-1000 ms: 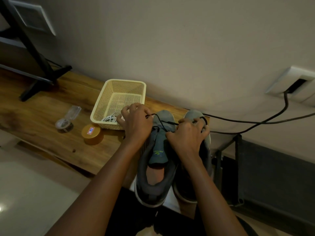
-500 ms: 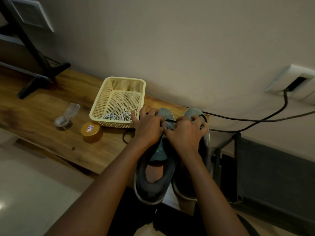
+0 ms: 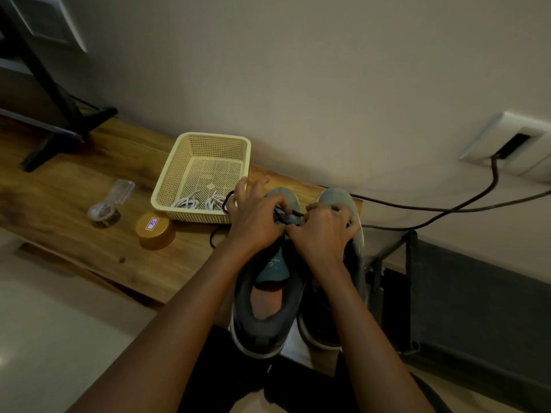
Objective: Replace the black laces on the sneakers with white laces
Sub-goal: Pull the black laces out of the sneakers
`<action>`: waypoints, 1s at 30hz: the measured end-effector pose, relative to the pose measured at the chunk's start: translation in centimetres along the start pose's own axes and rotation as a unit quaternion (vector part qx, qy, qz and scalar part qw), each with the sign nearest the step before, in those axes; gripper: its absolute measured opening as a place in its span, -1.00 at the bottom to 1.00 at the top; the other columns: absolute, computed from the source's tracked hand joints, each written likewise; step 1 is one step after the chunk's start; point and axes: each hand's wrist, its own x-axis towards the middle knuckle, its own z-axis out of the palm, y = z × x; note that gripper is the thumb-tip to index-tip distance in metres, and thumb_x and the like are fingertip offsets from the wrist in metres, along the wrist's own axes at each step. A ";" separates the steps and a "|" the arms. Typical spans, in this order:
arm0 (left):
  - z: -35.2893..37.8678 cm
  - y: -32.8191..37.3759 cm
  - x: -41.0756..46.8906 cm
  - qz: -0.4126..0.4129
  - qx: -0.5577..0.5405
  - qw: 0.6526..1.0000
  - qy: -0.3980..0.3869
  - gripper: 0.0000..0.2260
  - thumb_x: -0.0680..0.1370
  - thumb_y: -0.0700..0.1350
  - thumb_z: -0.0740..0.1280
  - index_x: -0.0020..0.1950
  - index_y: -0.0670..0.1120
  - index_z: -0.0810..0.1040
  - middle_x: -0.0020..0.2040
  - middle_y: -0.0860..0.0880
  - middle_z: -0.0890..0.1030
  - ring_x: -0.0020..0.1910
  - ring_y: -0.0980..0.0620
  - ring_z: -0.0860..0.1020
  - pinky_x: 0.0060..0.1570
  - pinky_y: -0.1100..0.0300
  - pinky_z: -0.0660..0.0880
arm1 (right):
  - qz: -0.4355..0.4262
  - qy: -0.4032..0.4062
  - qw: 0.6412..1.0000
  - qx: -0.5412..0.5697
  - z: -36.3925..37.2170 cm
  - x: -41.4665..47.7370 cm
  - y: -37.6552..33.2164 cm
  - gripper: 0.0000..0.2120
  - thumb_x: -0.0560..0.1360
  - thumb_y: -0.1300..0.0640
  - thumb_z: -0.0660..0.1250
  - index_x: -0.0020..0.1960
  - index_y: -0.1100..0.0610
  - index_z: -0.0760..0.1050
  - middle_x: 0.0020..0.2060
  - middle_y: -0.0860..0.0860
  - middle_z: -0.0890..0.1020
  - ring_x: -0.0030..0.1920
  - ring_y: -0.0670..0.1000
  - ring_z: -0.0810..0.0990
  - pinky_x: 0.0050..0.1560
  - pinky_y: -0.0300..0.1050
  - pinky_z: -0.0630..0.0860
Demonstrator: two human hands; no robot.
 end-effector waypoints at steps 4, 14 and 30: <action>0.4 -0.3 0.1 -0.016 -0.001 1.000 -0.011 -0.87 0.44 0.02 0.44 -0.03 0.10 0.59 0.49 0.05 0.21 0.50 -0.10 -0.05 0.39 -0.09 0.01 | 0.003 -0.002 1.000 0.000 0.2 0.2 0.1 -0.69 0.42 -0.04 0.38 0.01 0.18 0.60 0.22 0.00 0.53 0.38 0.12 0.18 0.38 0.12 0.00; -0.1 -0.3 0.6 -0.098 -0.002 0.989 0.113 -0.93 0.58 -0.04 0.26 -0.03 0.05 0.53 0.38 0.05 0.38 0.45 -0.03 0.13 0.40 -0.12 -0.05 | 0.012 0.018 1.000 0.017 0.0 0.0 0.2 -0.74 0.40 0.05 0.36 0.02 0.18 0.56 0.09 0.06 0.56 0.37 0.13 0.21 0.40 0.09 0.01; 0.2 -0.2 0.0 -0.021 0.026 0.999 -0.018 -0.87 0.47 0.06 0.39 0.00 0.14 0.58 0.46 0.09 0.25 0.49 -0.06 -0.01 0.42 -0.15 -0.14 | -0.009 0.007 1.000 0.014 0.4 0.5 0.4 -0.72 0.41 -0.02 0.37 -0.04 0.19 0.60 0.18 0.00 0.54 0.35 0.10 0.21 0.35 0.09 0.06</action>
